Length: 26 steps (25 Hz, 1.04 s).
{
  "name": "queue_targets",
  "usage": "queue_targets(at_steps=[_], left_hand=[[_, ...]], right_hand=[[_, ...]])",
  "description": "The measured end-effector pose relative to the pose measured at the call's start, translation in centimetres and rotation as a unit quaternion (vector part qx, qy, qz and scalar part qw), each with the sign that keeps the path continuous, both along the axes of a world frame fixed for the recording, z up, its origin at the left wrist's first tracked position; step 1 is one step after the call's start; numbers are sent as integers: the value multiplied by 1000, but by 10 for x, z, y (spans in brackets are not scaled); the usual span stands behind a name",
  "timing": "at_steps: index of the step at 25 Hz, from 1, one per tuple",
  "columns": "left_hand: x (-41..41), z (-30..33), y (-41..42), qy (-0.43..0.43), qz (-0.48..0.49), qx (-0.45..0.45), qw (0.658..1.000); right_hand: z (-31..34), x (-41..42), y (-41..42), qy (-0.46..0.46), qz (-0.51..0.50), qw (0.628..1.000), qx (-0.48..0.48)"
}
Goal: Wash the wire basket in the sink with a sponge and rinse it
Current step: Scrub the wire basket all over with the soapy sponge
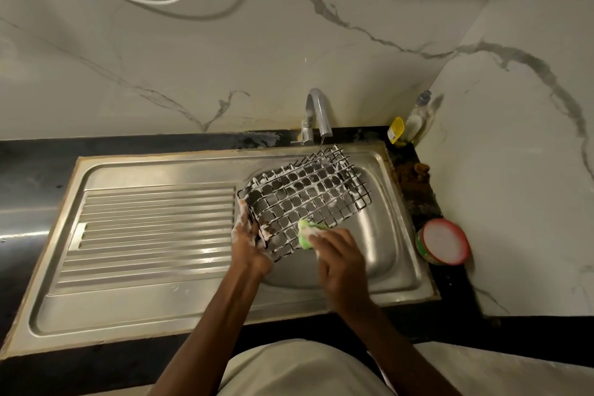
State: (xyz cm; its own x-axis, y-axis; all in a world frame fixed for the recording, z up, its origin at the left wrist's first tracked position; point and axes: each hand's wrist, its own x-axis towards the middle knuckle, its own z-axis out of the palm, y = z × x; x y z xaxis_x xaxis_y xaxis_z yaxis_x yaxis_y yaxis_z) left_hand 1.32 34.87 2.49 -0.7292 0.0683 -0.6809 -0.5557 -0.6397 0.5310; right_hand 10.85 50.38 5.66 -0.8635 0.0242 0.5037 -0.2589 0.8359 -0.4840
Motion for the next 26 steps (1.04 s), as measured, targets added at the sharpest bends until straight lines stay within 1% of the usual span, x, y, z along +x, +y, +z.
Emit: queue_targets(at_steps=[1,3,5,6,7,8,10,11,12,13,14,16,17,19,21,22,23,26], left_hand=[[2,2,0,1,-7,17,1000],[3,3,-3,1,-14,27,1000],[1,1,-3,-12,-7,15,1000],[-1,-2,-3,-23,-6,-5,1000],[-1,-1,-3,-28,-8,-22,999],[-3,-2,-4,-25,-4,-34,999],[-4,-2,-4,-24,-11,-37,999],[-5,-2,-4,-27,-16,-37,999],[-5,-5,-5,-29,-13,-39,999],[-5,-6,-5,-31,-15,-30,999],[-5,-8,-6,-31,-20,-21,999],[-2,-11,-7,-21,-29,-10,999],[0,-9,-7,-11,-29,-5,1000],[1,-6,-4,-9,-21,7,1000],[-2,-9,-5,-22,-9,0,1000],[-4,-10,-6,-25,-3,-10,1000],[-3,-10,-7,-29,4,-11,1000],[-2,-13,-8,-56,18,-13,998]], right_hand=[[-3,-7,14,1,-7,1000,1],[-7,-25,45,-9,-102,995,-12],[-4,-34,60,-18,-178,984,-19],[-2,-35,53,-2,-189,982,-10],[0,-33,42,13,-183,983,-3],[4,-29,29,22,-154,988,-2],[10,-17,9,30,-61,998,-7],[15,-13,8,31,-40,999,-16],[20,-13,12,37,-48,997,-44],[25,-18,19,45,-81,992,-90],[31,-24,28,42,-125,980,-147],[37,-42,40,-1,-189,947,-260],[37,-50,40,-31,-203,929,-306],[27,-57,35,-84,-210,902,-368],[17,-58,31,-92,-192,885,-413],[17,-58,32,-83,-187,882,-424],[19,-59,34,-71,-186,888,-415],[32,-62,36,-50,-178,932,-313]])
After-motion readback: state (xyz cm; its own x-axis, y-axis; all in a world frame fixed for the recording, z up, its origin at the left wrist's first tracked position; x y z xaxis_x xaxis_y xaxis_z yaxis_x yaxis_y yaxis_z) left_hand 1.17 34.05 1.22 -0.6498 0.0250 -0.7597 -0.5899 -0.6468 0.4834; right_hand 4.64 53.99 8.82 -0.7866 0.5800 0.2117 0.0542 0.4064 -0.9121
